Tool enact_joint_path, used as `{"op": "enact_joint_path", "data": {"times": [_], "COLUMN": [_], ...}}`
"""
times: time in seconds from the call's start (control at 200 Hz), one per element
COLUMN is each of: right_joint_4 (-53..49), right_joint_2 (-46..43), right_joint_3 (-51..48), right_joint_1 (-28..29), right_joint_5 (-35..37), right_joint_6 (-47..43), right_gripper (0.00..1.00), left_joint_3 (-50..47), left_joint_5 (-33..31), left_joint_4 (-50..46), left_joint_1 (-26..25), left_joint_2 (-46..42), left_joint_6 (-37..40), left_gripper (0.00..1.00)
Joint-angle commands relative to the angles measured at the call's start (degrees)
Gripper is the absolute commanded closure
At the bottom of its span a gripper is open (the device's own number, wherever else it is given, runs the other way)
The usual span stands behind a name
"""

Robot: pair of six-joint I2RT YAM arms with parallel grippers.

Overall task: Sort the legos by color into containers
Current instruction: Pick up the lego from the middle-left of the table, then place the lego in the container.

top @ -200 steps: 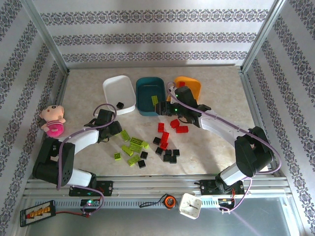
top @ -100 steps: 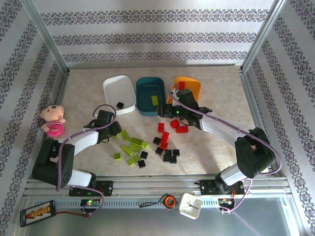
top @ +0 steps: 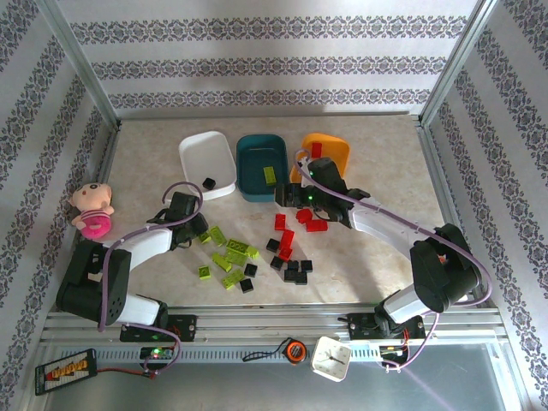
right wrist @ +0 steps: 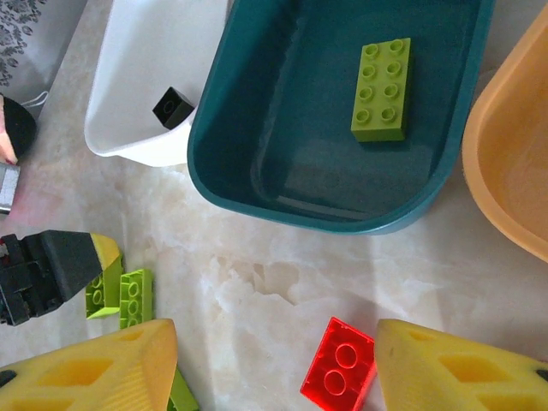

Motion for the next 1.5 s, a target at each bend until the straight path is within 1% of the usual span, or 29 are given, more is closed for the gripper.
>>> {"op": "enact_joint_path", "data": {"times": [0.0, 0.18, 0.28, 0.335, 0.5, 0.635, 0.81, 0.869, 0.974, 1.094, 1.224, 1.344, 1.494], "right_joint_4": [1.4, 1.4, 1.4, 1.5, 1.4, 0.5, -1.3, -1.6, -2.2, -2.7, -2.7, -3.1, -2.7], "right_joint_2": [-2.0, -5.1, -7.1, -8.2, -10.4, -12.5, -16.1, -17.2, -18.2, -18.1, -17.3, -16.3, -15.8], "right_joint_3": [-1.0, -2.9, -4.6, -5.8, -8.7, -10.6, -12.7, -13.3, -14.3, -15.1, -15.9, -16.4, -17.0], "right_joint_1": [-1.0, -2.6, -3.6, -4.1, -5.0, -5.5, -6.2, -6.3, -6.4, -6.4, -5.7, -4.4, -3.6], "right_joint_5": [1.5, 2.2, 2.4, 2.5, 2.5, 2.8, 3.5, 3.5, 3.2, 2.0, 0.2, 0.5, 0.9], "right_joint_6": [1.0, 1.5, 1.6, 1.8, 2.1, 2.2, 2.0, 2.2, 2.2, 2.3, 2.5, 2.2, 2.2], "right_gripper": [0.38, 0.38, 0.38, 0.38, 0.37, 0.38, 0.37, 0.37, 0.34, 0.33, 0.33, 0.33, 0.33], "left_joint_3": [0.6, 6.0, 12.7, 16.9, 33.4, 48.0, 63.9, 68.4, 73.5, 74.7, 71.4, 60.9, 41.2], "left_joint_5": [4.5, 5.6, 5.0, 5.1, 6.1, 3.7, -0.1, -0.5, -0.3, 1.2, 3.0, 5.7, 5.8], "left_joint_4": [-1.3, -4.6, -6.6, -7.0, -8.3, -12.2, -19.1, -21.1, -23.1, -22.8, -21.0, -16.2, -12.6], "left_joint_1": [-1.6, -4.1, -6.5, -7.4, -9.4, -11.1, -11.1, -11.2, -11.2, -11.3, -11.6, -12.7, -14.1], "left_joint_2": [-1.0, -3.7, -3.2, -1.3, 10.2, 22.3, 35.2, 38.5, 41.8, 40.9, 35.5, 25.7, 11.5], "left_joint_6": [-0.8, -0.9, 0.3, 1.1, 3.6, 7.0, 10.7, 11.6, 11.8, 11.5, 11.2, 10.3, 7.7], "left_gripper": [0.69, 0.73, 0.73, 0.73, 0.73, 0.73, 0.72, 0.67, 0.51, 0.36, 0.28, 0.23, 0.2]}}
